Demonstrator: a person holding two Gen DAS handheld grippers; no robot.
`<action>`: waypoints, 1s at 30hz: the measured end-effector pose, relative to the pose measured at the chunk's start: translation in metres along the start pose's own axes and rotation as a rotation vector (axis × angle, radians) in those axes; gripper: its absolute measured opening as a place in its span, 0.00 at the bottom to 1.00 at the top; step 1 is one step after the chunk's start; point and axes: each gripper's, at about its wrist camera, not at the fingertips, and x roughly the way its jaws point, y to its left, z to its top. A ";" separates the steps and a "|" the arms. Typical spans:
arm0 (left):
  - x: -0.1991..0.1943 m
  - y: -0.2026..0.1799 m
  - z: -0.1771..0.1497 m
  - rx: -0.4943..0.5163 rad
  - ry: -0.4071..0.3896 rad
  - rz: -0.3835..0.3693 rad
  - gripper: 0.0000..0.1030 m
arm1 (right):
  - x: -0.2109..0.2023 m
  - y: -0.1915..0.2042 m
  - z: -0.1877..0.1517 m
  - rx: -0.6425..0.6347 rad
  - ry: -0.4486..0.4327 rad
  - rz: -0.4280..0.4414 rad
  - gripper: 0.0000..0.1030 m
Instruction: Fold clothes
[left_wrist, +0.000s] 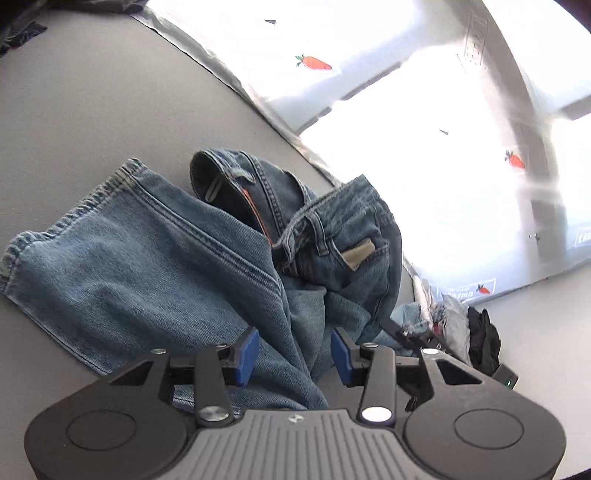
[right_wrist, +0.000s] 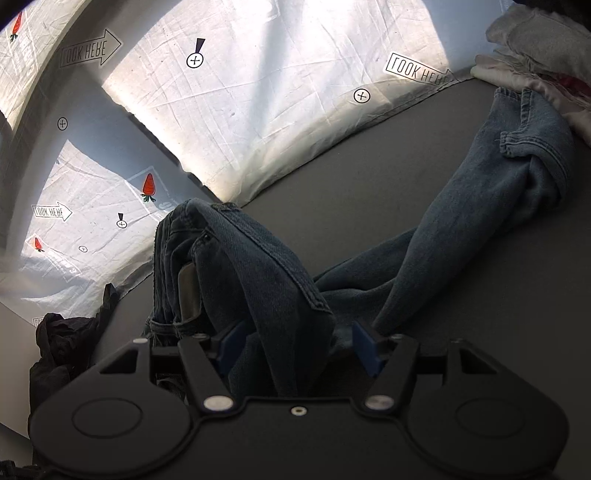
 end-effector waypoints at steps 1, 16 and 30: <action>-0.007 0.008 0.005 -0.035 -0.035 0.014 0.45 | 0.003 0.001 -0.006 0.007 0.016 -0.001 0.63; -0.012 0.086 -0.016 -0.154 0.137 0.331 0.48 | 0.015 -0.008 -0.111 0.542 0.340 0.155 0.66; -0.011 0.115 -0.008 -0.234 0.244 0.184 0.62 | 0.006 0.005 -0.141 0.673 0.267 0.252 0.38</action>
